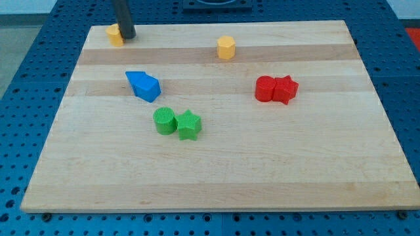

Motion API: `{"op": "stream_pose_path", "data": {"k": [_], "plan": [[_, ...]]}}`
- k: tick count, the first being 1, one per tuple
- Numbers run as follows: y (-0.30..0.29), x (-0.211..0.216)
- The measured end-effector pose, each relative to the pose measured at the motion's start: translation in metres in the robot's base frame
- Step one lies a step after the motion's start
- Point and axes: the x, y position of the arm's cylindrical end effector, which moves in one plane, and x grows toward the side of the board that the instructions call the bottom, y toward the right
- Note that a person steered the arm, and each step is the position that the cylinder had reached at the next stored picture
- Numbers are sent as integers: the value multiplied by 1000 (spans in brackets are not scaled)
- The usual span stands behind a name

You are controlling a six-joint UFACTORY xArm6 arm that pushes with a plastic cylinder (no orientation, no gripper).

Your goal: Move the hexagon towards the heart

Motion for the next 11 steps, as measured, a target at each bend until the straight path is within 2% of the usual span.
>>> {"op": "stream_pose_path", "data": {"k": [1, 5, 6, 7, 8, 11], "plan": [[-3, 0], [211, 0], [244, 3], [265, 25], [264, 48], [179, 77]]}}
